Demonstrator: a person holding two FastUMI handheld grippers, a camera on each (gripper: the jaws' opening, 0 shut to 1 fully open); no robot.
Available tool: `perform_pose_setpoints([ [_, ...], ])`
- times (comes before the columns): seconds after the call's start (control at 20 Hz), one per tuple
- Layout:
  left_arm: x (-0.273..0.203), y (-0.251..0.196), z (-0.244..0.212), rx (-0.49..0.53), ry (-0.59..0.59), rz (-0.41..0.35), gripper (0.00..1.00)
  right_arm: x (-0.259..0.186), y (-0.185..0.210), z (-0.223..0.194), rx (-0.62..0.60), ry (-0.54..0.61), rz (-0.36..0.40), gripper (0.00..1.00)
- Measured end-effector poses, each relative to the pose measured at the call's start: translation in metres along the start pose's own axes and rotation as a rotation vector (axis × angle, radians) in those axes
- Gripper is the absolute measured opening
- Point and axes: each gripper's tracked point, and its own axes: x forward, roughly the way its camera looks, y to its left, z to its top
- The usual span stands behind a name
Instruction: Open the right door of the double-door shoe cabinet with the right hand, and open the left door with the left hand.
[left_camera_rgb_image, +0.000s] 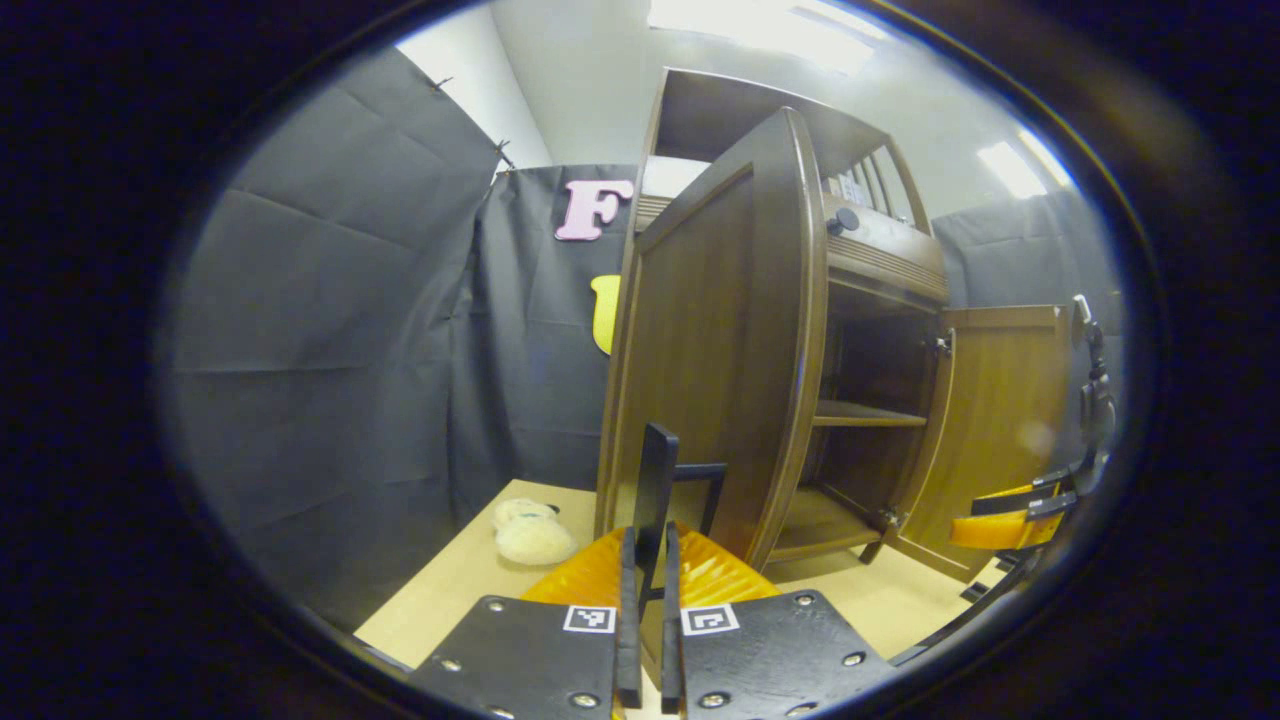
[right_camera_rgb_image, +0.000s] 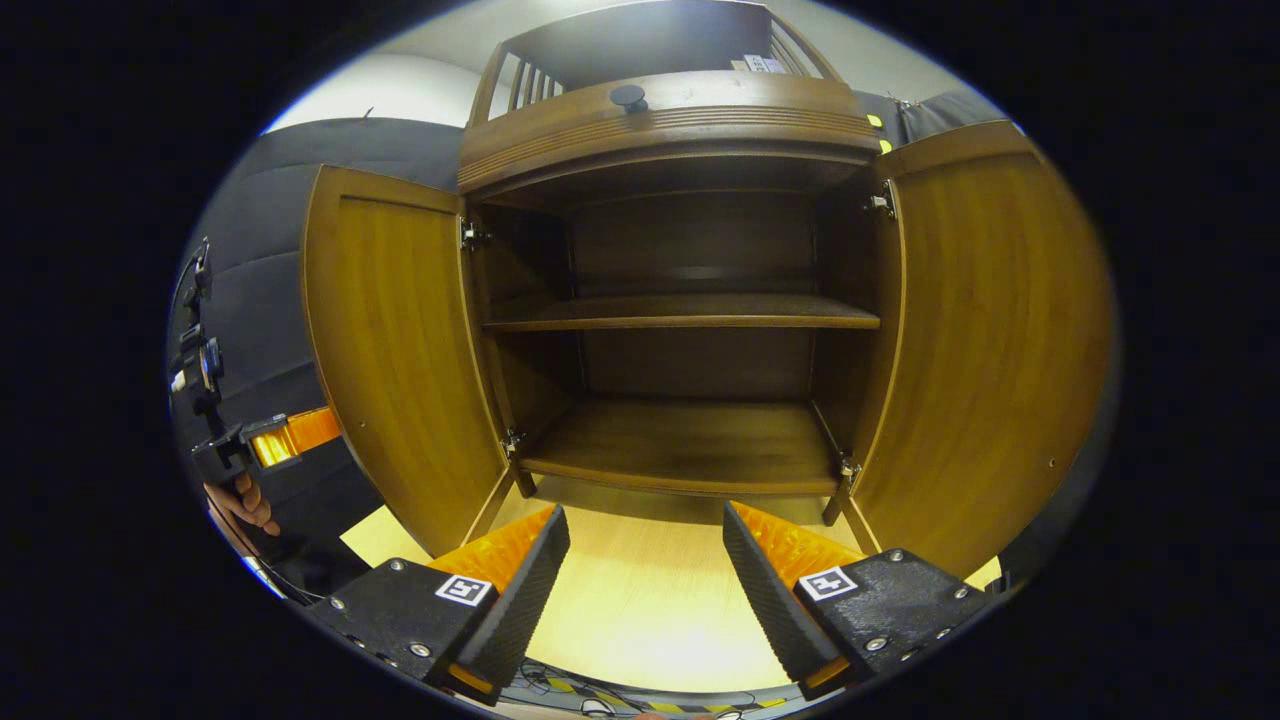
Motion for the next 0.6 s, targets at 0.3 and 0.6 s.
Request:
perform_pose_setpoints([
  [0.3, -0.012, 0.035, 0.007, 0.056, -0.023, -0.040, 0.09, 0.006, -0.006, -0.006, 0.020, 0.024, -0.028, 0.92],
  [0.6, 0.001, 0.100, 0.002, 0.024, -0.015, -0.013, 0.08, 0.005, -0.027, 0.016, 0.089, -0.032, -0.081, 0.92],
])
